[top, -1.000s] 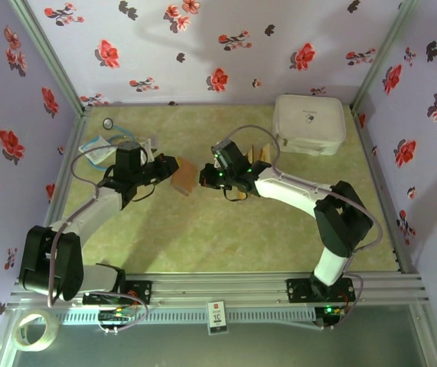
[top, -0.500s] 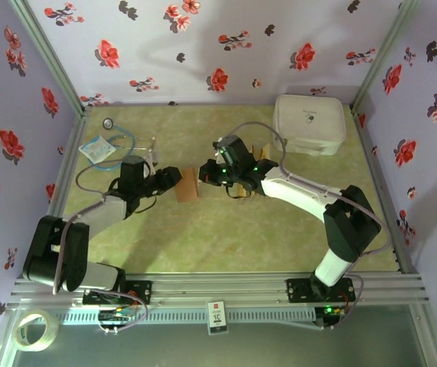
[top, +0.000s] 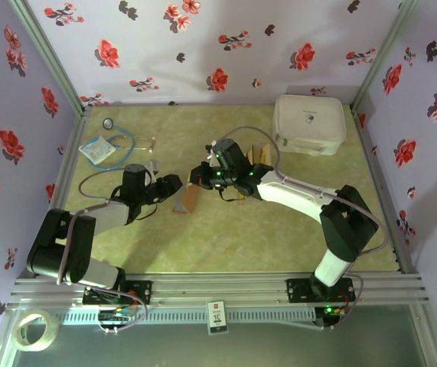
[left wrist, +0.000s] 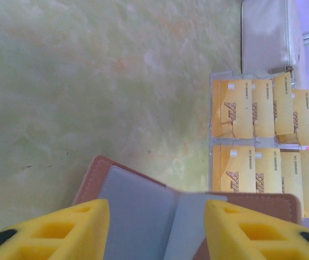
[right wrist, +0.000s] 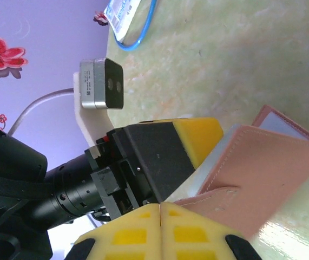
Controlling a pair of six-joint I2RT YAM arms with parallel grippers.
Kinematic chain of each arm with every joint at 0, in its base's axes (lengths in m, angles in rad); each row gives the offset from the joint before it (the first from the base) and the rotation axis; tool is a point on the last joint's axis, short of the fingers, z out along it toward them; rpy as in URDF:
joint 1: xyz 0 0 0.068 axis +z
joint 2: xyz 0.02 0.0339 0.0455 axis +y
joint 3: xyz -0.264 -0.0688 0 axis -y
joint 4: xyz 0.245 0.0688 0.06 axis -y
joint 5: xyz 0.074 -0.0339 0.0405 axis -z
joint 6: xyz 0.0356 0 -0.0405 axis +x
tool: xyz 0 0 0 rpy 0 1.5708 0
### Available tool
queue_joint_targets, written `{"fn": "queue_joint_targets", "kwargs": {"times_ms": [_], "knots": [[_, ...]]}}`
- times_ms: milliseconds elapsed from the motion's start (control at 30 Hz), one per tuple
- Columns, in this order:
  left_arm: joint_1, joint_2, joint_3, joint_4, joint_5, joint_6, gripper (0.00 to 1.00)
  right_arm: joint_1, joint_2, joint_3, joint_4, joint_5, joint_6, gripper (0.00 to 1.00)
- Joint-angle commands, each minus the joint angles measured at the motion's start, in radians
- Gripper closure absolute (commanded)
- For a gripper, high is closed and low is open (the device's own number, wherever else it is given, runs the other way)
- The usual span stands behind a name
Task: Put the credit cards into the card holder
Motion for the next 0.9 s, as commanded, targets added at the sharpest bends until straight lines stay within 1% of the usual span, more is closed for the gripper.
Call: {"fn": "queue_joint_targets", "kwargs": {"times_ms": [0, 167, 300, 333, 467, 600, 700, 867], "knots": [[0.000, -0.028, -0.018, -0.012, -0.005, 0.028, 0.50, 0.008, -0.013, -0.040, 0.051, -0.008, 0.030, 1.00], [-0.001, -0.063, -0.023, -0.083, -0.012, 0.051, 0.48, 0.006, -0.059, -0.126, 0.080, 0.013, 0.029, 1.00], [0.000, -0.123, -0.008, -0.198, -0.050, 0.090, 0.47, 0.001, -0.083, -0.187, 0.106, -0.004, 0.007, 1.00], [0.000, -0.139, -0.005, -0.226, -0.059, 0.104, 0.45, 0.000, -0.092, -0.202, 0.112, -0.007, 0.001, 1.00], [-0.010, -0.174, 0.025, -0.341, -0.100, 0.151, 0.43, -0.016, -0.130, -0.252, 0.105, -0.012, -0.031, 1.00], [-0.037, -0.184, 0.054, -0.436, -0.157, 0.197, 0.40, -0.050, -0.158, -0.289, 0.069, -0.040, -0.082, 1.00], [-0.060, -0.187, 0.071, -0.485, -0.199, 0.214, 0.38, -0.068, -0.174, -0.304, 0.007, -0.056, -0.147, 1.00], [-0.100, -0.181, 0.096, -0.540, -0.257, 0.235, 0.34, -0.087, -0.188, -0.322, -0.128, -0.028, -0.287, 1.00]]}}
